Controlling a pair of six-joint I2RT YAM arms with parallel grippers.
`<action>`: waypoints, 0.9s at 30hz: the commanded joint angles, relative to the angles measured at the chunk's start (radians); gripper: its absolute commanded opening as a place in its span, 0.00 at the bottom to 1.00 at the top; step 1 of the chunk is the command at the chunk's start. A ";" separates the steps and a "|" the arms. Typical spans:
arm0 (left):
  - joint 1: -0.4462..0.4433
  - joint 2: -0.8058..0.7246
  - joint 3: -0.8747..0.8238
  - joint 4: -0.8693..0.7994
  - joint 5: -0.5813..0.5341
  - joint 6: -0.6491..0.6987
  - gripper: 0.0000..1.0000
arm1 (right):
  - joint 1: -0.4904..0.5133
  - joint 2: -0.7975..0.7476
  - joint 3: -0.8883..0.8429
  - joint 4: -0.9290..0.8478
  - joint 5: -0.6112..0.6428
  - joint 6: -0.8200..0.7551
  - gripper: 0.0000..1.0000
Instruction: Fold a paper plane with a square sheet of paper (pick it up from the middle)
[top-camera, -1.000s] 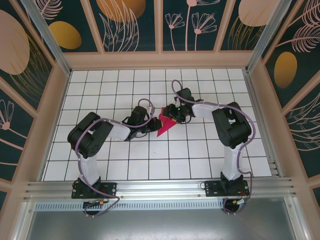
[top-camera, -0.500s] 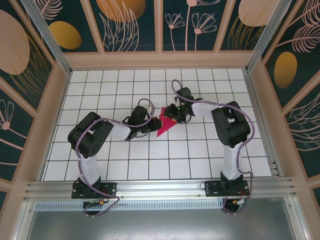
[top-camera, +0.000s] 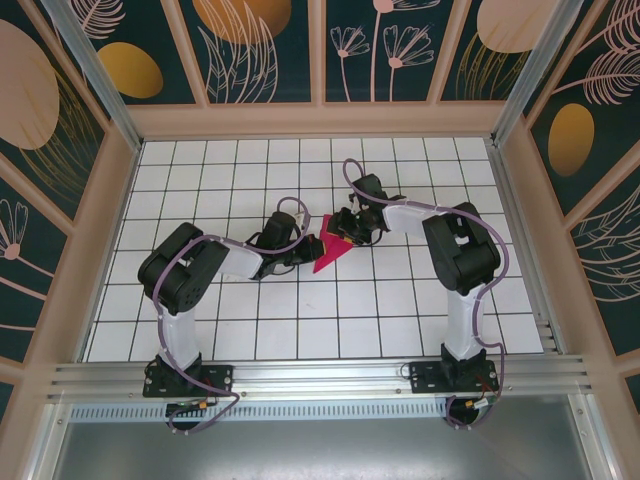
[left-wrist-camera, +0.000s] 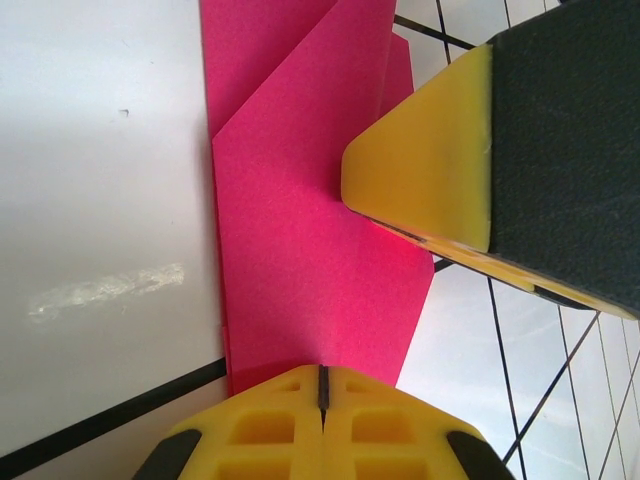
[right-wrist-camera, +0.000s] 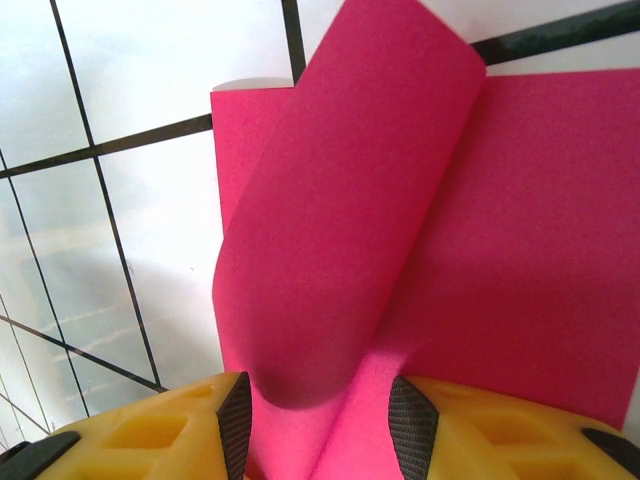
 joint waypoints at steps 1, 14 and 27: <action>-0.003 0.025 0.018 -0.026 -0.003 0.008 0.06 | -0.007 0.186 -0.071 -0.115 0.199 -0.023 0.47; -0.002 0.043 0.033 -0.059 -0.008 0.004 0.06 | -0.006 0.199 -0.077 -0.112 0.193 -0.026 0.45; -0.003 0.081 0.041 -0.201 -0.011 0.052 0.00 | -0.018 0.000 -0.013 -0.052 0.036 -0.042 0.45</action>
